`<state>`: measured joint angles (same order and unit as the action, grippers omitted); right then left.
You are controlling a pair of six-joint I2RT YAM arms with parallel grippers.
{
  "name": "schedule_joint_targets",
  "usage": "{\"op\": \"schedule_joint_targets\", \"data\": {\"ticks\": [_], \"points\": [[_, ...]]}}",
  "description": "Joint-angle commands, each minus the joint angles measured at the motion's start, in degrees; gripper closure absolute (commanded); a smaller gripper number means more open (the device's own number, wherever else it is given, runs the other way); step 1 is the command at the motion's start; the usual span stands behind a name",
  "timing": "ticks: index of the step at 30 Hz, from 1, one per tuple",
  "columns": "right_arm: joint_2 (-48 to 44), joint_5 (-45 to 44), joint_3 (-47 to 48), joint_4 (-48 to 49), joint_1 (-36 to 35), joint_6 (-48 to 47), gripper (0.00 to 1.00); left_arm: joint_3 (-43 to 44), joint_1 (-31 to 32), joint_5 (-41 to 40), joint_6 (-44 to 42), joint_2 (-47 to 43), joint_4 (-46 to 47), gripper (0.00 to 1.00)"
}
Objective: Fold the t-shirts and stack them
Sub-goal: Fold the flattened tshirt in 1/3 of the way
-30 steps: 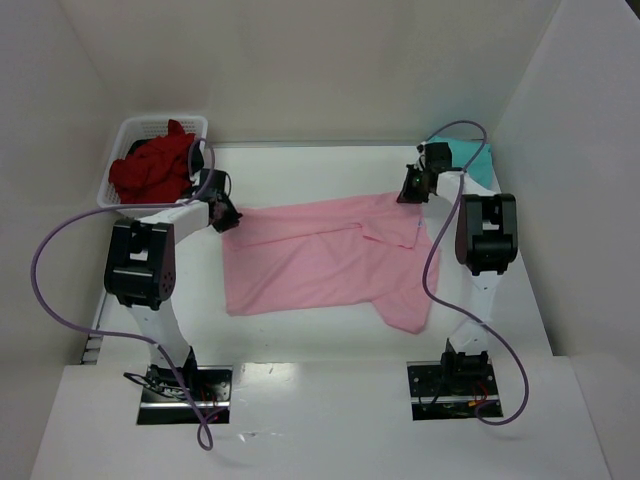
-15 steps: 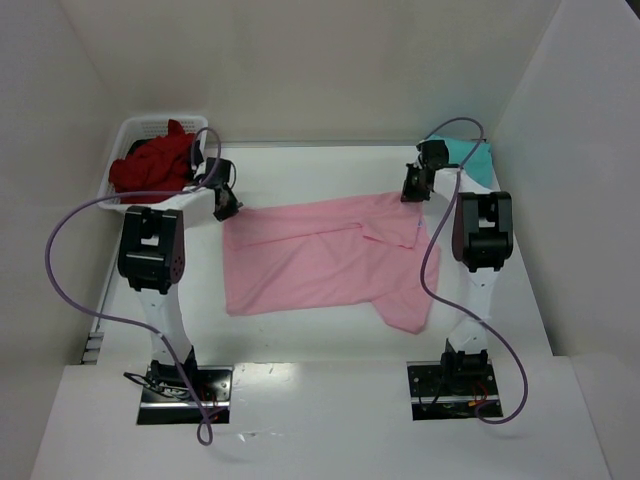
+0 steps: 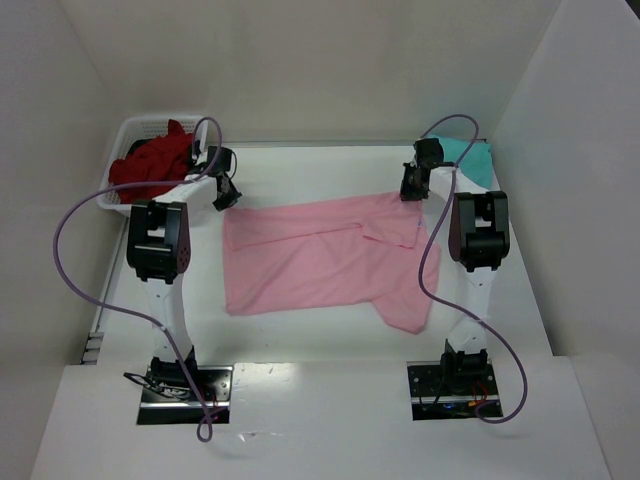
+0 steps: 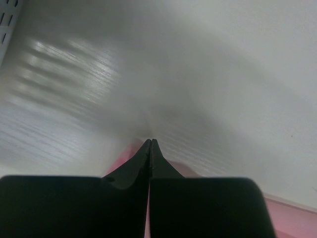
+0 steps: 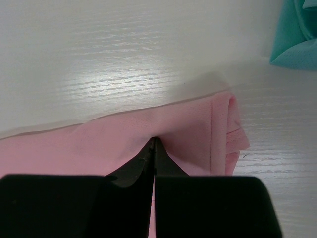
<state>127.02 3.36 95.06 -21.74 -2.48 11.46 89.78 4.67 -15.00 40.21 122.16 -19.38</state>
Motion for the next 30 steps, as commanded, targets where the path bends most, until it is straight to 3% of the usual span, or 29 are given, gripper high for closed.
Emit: {"op": "schedule_joint_targets", "data": {"ticks": [1,10,15,20,30], "points": [[1.8,-3.1,2.1,-2.2,-0.2,-1.1,0.97,2.3,-0.3,-0.9,-1.4,1.5,-2.0,1.0],[1.5,-2.2,2.8,-2.1,-0.2,-1.1,0.97,0.2,-0.3,-0.6,-2.3,-7.4,-1.1,0.96],[1.8,-1.9,2.6,-2.6,-0.2,-1.1,0.97,0.2,-0.3,3.7,-5.4,-13.3,-1.7,0.94],[0.9,-1.3,2.6,-2.6,-0.2,-1.1,0.97,-2.2,0.1,8.7,-9.0,-15.1,-4.2,0.95],[-0.3,-0.8,1.0,-2.1,-0.2,-1.1,0.97,-7.7,4.7,3.0,-6.2,-11.5,-5.7,0.99]]}}
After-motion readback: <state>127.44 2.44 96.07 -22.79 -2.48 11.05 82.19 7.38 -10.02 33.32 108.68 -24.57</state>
